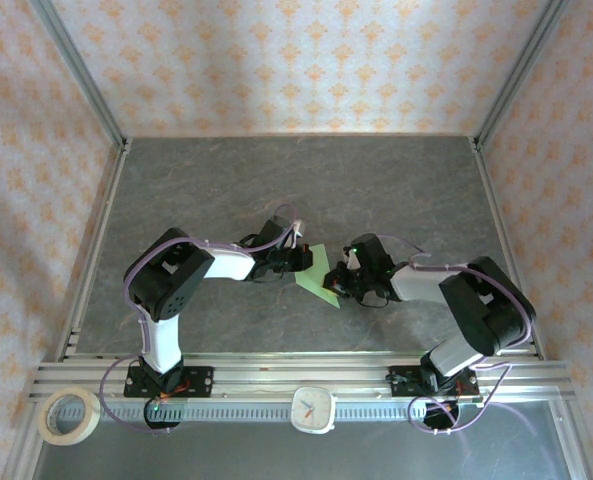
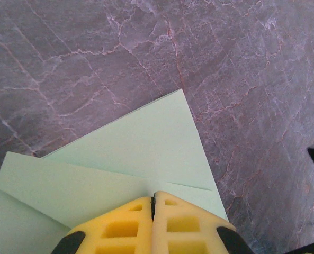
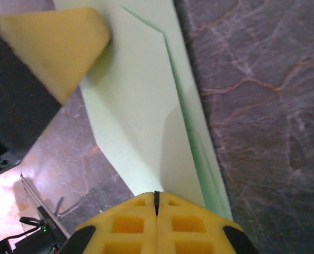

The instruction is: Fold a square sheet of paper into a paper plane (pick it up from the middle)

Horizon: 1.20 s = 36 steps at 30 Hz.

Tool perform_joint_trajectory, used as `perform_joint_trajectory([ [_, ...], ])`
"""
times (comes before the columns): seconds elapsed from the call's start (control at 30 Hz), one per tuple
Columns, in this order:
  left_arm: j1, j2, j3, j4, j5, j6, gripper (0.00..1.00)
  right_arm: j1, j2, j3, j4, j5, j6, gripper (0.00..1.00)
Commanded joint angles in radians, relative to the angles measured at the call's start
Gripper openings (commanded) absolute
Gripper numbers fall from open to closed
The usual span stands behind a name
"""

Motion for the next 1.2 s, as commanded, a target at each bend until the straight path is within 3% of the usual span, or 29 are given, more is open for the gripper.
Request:
perform_joint_trajectory([
  [0.0,0.005,0.062,-0.030,-0.097,-0.047,0.018,0.00,-0.002,0.028,-0.049,0.039,0.012,-0.016,0.00],
  [0.37,0.016,0.032,0.062,-0.184,-0.060,0.058,0.00,-0.002,0.030,-0.137,0.051,0.046,-0.018,0.00],
  [0.6,0.012,-0.089,0.052,-0.148,-0.029,0.024,0.15,-0.001,0.043,-0.137,0.051,0.058,-0.011,0.00],
  [0.87,-0.023,-0.105,0.009,-0.067,0.071,0.003,0.07,-0.002,0.054,-0.129,0.036,0.064,-0.016,0.00],
  [1.17,-0.008,0.001,0.017,-0.097,0.077,0.058,0.03,-0.003,0.053,-0.133,0.027,0.067,-0.024,0.00],
])
